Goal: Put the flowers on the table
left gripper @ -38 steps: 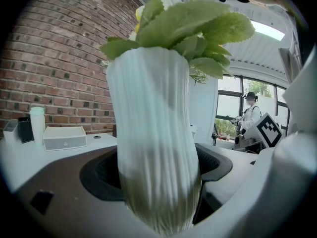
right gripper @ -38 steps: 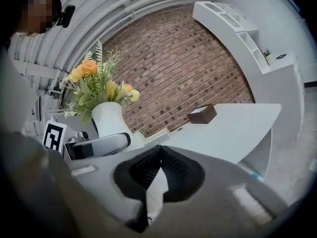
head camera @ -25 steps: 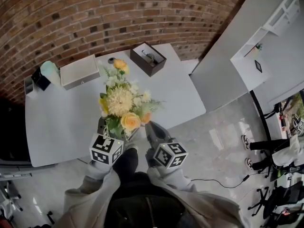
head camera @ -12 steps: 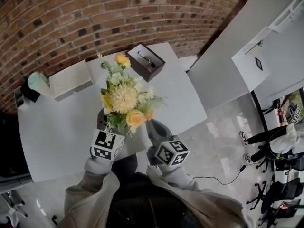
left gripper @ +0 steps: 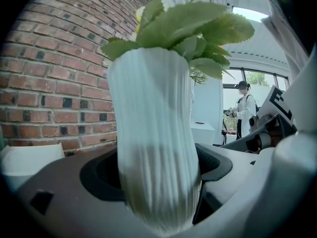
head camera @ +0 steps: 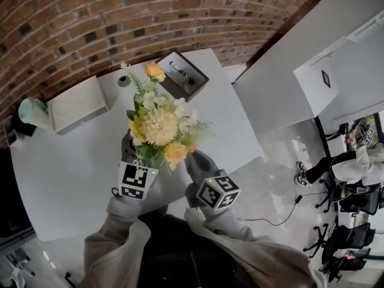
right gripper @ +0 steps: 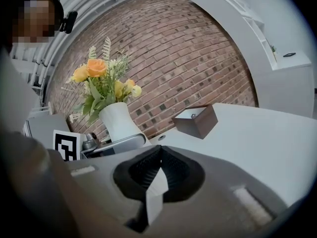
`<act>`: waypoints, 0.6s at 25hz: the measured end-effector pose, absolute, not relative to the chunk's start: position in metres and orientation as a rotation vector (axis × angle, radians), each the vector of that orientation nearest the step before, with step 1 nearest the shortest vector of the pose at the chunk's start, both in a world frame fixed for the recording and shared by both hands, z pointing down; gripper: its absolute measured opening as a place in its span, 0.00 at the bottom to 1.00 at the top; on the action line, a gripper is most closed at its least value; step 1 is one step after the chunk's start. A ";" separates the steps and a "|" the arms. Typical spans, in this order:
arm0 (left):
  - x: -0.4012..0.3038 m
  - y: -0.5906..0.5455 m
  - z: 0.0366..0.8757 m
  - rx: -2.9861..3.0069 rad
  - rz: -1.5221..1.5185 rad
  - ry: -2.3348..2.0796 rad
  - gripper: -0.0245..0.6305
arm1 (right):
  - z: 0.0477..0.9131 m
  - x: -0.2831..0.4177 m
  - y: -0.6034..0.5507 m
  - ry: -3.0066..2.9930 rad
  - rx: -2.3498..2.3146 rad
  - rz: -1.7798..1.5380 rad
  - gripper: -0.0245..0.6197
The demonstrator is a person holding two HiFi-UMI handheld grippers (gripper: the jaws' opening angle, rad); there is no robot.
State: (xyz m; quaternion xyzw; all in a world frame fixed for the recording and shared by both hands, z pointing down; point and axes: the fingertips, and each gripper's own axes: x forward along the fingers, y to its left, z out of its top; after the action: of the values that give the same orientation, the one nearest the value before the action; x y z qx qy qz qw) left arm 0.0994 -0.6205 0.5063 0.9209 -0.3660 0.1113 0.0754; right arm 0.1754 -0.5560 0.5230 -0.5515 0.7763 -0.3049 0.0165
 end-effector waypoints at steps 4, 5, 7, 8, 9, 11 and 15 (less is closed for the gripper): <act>0.102 -0.632 0.517 2.773 0.324 -1.102 0.69 | 0.530 0.176 -0.567 2.438 -1.707 -0.932 0.04; 0.102 -0.635 0.520 2.777 0.323 -1.102 0.69 | 0.532 0.175 -0.569 2.442 -1.706 -0.928 0.04; 0.102 -0.639 0.525 2.791 0.325 -1.101 0.69 | 0.535 0.175 -0.574 2.447 -1.710 -0.925 0.04; 0.102 -0.641 0.527 2.801 0.324 -1.102 0.69 | 0.537 0.176 -0.576 2.449 -1.713 -0.926 0.04; 0.103 -0.643 0.527 2.812 0.320 -1.103 0.69 | 0.539 0.176 -0.577 2.449 -1.715 -0.929 0.04; 0.105 -0.646 0.527 2.836 0.304 -1.103 0.69 | 0.543 0.179 -0.580 2.446 -1.715 -0.931 0.04; 0.108 -0.649 0.530 2.887 0.287 -1.095 0.69 | 0.547 0.175 -0.586 2.446 -1.712 -0.930 0.04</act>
State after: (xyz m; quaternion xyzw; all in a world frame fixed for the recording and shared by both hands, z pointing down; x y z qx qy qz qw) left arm 0.1076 -0.6494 0.5299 0.9308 -0.3531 0.0924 0.0205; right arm 0.1749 -0.5860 0.5472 -0.5474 0.7822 -0.2975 0.0074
